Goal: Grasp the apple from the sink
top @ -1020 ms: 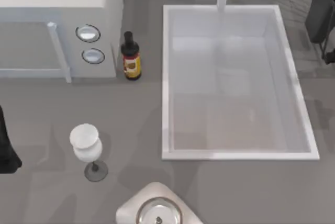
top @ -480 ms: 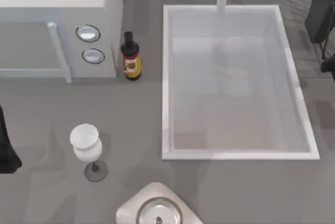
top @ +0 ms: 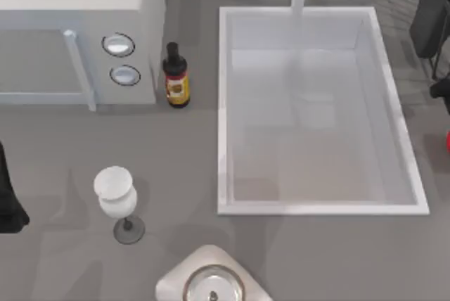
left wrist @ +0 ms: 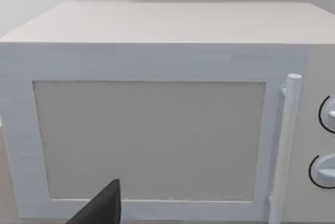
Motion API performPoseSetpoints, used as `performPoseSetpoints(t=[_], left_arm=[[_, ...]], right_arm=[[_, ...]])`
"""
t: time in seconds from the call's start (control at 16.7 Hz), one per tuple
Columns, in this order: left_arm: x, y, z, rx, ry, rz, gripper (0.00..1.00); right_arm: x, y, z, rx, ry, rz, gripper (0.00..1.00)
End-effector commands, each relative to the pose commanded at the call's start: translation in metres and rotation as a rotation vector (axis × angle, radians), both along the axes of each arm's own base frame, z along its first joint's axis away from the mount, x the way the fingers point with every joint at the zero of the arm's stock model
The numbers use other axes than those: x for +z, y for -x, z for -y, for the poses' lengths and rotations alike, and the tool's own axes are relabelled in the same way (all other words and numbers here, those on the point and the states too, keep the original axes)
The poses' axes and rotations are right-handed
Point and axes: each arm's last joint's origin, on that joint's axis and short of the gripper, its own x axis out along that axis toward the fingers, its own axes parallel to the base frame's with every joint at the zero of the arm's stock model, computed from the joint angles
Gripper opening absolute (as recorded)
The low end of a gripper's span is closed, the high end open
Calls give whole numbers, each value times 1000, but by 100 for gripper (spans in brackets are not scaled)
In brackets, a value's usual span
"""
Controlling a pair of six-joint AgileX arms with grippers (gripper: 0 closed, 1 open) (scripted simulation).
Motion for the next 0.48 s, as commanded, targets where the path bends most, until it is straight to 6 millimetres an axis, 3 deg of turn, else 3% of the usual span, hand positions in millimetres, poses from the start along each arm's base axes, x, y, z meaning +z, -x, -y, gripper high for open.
performPoseSetpoints(t=[0.12,0.48], left_arm=[[0,0,0,0,0,0,100],[0,0,0,0,0,0,100]], right_arm=[[0,0,0,0,0,0,98],[0,0,0,0,0,0,100]])
